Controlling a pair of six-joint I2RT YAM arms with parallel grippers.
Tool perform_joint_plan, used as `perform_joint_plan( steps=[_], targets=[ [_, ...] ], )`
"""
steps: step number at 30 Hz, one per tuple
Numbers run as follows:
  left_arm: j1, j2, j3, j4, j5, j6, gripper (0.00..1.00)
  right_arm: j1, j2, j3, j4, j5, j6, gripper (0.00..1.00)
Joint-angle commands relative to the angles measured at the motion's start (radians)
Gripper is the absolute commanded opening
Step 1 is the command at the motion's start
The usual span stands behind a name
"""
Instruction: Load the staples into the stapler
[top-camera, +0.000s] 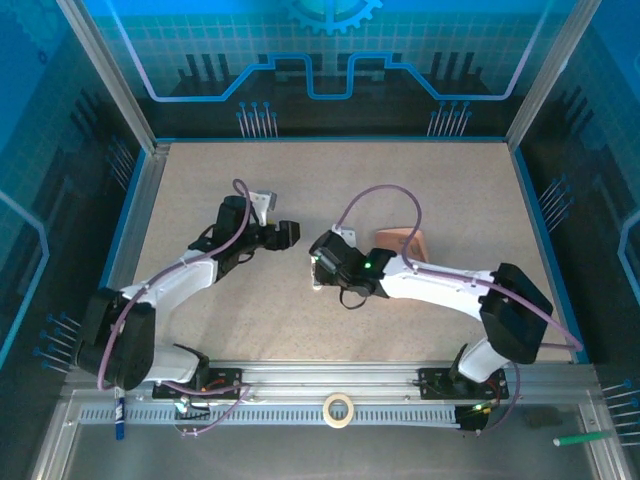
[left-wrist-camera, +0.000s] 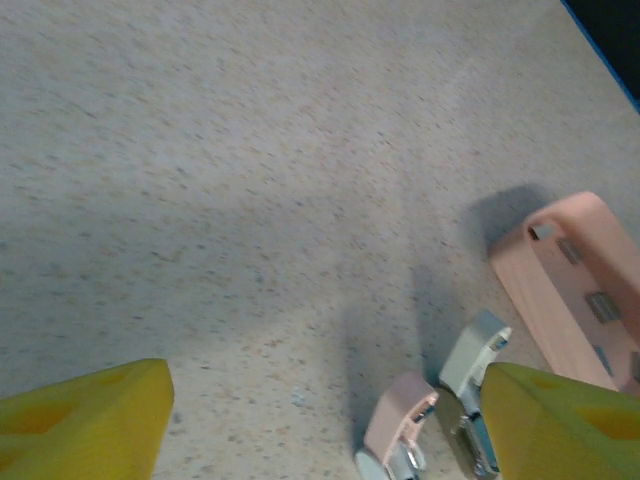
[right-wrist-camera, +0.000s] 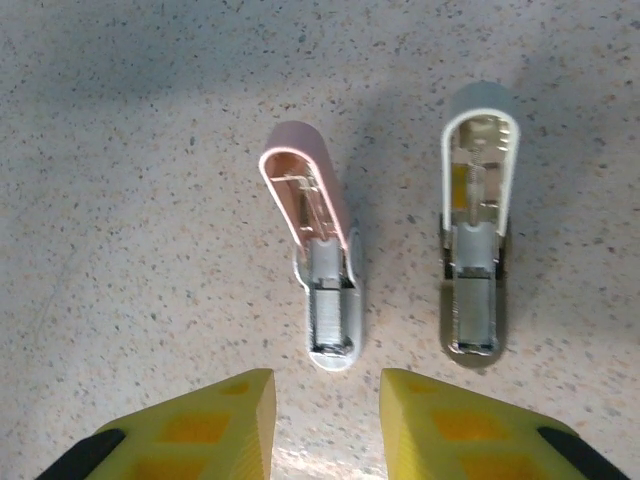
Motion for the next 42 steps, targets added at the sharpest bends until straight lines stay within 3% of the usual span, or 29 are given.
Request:
perform_joint_plan(
  steps=[1,8,14,28,35,42],
  targets=[
    [-0.005,0.036,0.038,0.074,0.14,-0.008,0.79,0.013,-0.059,-0.078,0.096,0.028,-0.017,0.33],
    [-0.014,0.106,0.103,0.016,0.191,0.046,0.77,0.009,-0.173,-0.263,0.266,0.028,-0.019,0.33],
    [-0.067,0.175,0.108,0.06,0.237,0.065,0.72,-0.011,-0.239,-0.353,0.333,-0.001,-0.011,0.35],
    [-0.106,0.395,0.201,0.046,0.303,0.113,0.67,-0.044,-0.352,-0.451,0.338,-0.008,-0.001,0.36],
    [-0.106,0.414,0.193,0.035,0.361,0.151,0.57,-0.055,-0.372,-0.448,0.318,-0.009,-0.007,0.36],
    [-0.106,0.385,0.165,0.053,0.392,0.168,0.55,-0.064,-0.391,-0.443,0.308,-0.009,-0.018,0.36]
  ],
)
